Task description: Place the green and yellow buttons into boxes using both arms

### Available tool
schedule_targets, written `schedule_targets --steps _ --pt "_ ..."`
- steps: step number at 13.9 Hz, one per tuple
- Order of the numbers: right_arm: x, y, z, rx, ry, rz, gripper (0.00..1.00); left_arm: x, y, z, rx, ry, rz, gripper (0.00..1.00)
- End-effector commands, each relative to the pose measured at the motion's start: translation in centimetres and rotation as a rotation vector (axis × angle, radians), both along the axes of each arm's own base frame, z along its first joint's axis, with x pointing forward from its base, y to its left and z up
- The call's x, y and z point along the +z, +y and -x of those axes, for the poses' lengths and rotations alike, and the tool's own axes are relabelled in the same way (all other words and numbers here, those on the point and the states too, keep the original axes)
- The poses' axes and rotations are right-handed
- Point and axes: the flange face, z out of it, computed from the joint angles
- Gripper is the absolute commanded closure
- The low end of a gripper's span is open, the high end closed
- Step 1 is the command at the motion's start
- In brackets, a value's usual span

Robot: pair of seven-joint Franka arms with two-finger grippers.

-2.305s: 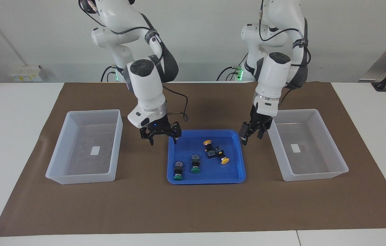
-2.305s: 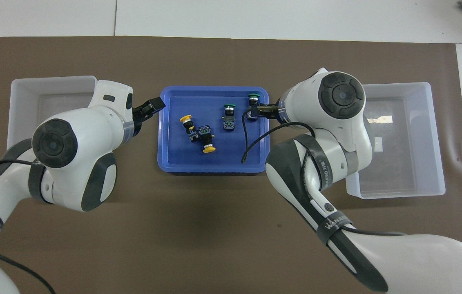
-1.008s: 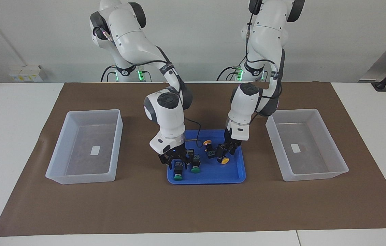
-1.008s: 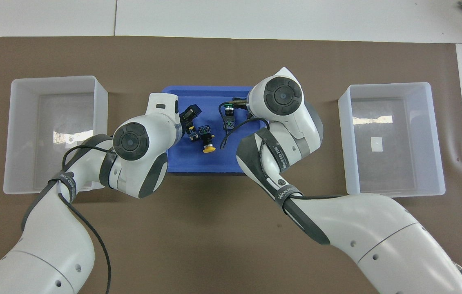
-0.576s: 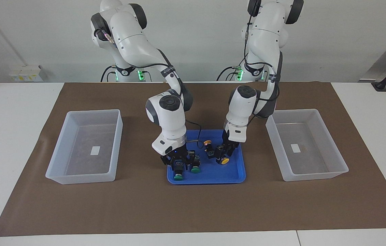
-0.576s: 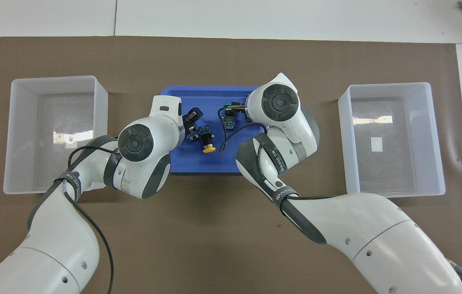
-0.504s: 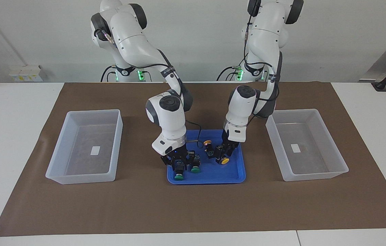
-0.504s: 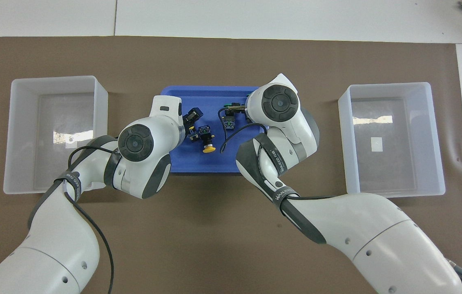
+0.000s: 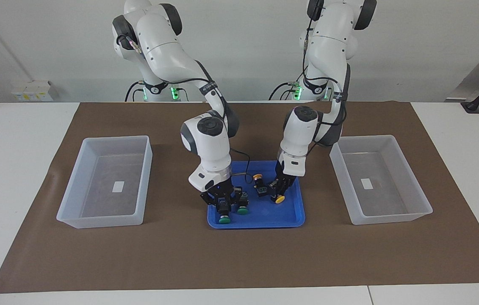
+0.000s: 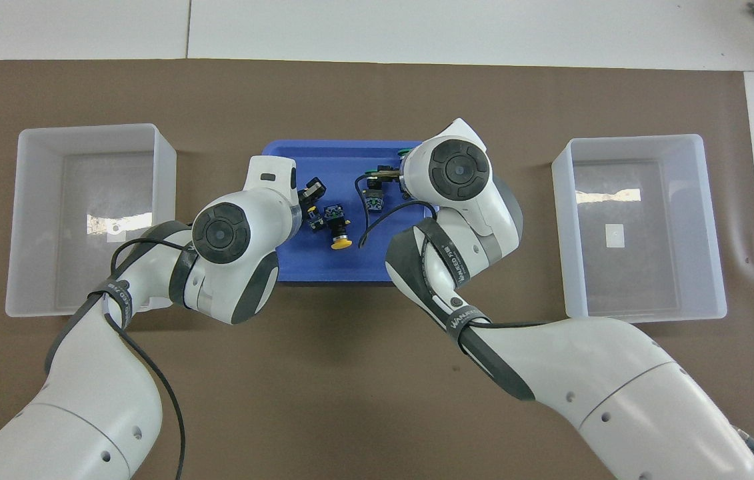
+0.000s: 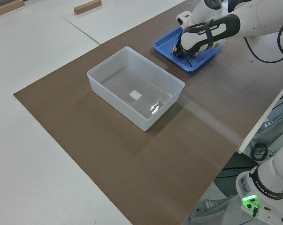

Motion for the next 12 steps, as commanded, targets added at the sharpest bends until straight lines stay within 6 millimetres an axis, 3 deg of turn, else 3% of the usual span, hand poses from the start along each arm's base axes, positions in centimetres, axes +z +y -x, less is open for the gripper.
schedule_targets --steps 1,2,5,10,12 --pt "7.3 -4.3 0.2 -0.066 -0.007 0.021 1.00 -0.1 0.1 -0.4 0.007 -0.014 -0.001 0.90" --pt "9.0 -5.7 0.8 -0.077 0.008 0.037 1.00 0.0 0.0 -0.5 0.005 -0.013 -0.002 0.95" --pt "10.9 -11.3 4.1 -0.073 0.031 0.078 1.00 2.1 0.0 -2.1 0.010 -0.017 -0.010 0.99" --pt "11.6 -22.8 7.4 -0.061 0.066 0.131 1.00 4.0 0.8 -4.0 0.000 0.043 -0.080 1.00" --pt "10.8 -27.3 7.6 -0.004 0.096 0.163 1.00 4.3 2.9 -4.3 -0.082 0.070 -0.150 1.00"
